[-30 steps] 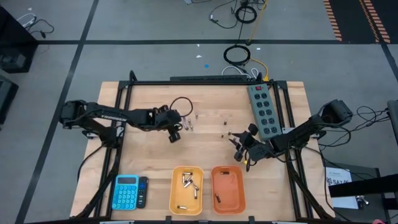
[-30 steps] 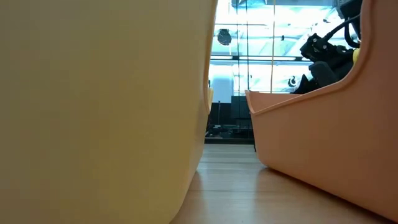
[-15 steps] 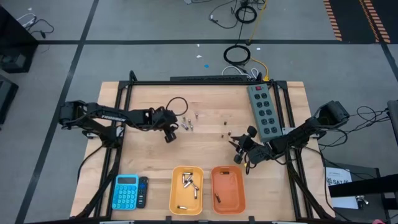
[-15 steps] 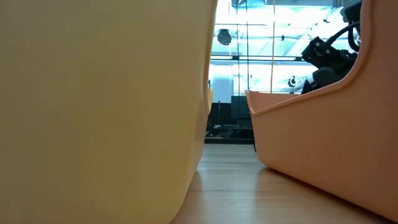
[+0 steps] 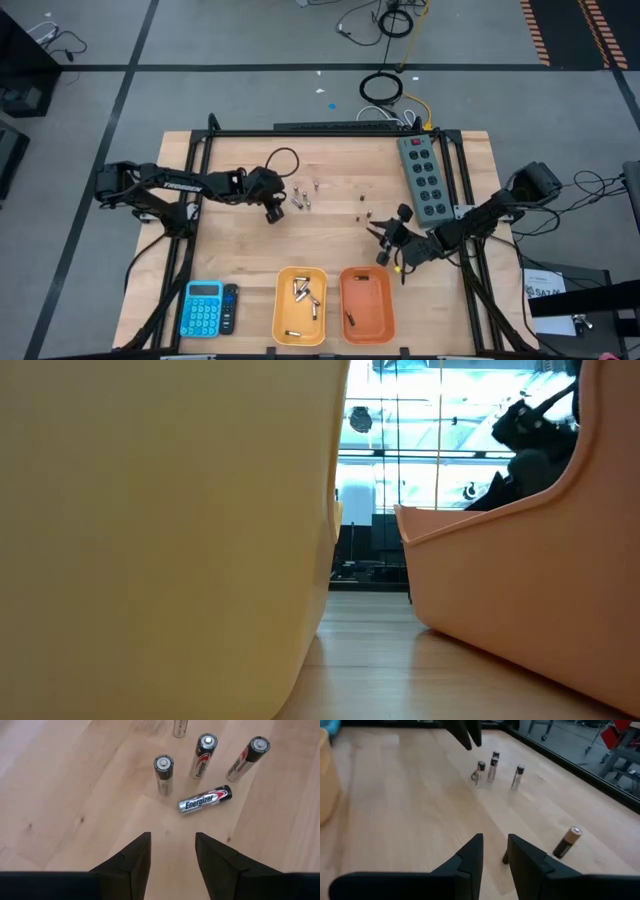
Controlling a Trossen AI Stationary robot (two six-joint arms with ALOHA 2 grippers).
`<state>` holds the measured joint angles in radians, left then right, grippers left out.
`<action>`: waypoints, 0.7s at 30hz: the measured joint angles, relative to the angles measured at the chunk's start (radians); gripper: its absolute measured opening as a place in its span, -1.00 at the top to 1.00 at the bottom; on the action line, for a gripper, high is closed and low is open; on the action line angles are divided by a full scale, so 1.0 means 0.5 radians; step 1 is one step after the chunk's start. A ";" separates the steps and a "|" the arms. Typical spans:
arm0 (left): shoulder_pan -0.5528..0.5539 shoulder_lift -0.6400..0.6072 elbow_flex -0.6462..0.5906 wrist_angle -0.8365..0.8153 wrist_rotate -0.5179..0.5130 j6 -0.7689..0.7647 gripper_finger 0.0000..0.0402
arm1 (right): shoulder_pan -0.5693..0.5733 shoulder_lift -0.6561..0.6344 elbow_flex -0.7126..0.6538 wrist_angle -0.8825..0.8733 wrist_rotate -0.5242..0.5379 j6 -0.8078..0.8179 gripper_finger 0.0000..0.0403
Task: Sort batteries
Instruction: Put the silver battery into the yellow bin
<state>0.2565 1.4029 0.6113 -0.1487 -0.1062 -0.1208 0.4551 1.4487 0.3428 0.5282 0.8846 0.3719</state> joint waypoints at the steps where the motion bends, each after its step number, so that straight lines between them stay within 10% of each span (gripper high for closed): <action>1: 0.000 0.000 0.000 -0.004 -0.007 0.012 0.16 | -0.015 0.002 0.000 -0.011 0.000 0.007 0.60; 21: 0.114 0.040 0.002 0.262 0.104 0.116 0.14 | -0.032 0.006 0.000 0.045 -0.054 -0.035 0.60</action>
<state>0.3134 1.4231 0.6121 -0.0178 -0.0541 -0.0629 0.4392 1.4517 0.3428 0.5507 0.8575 0.3546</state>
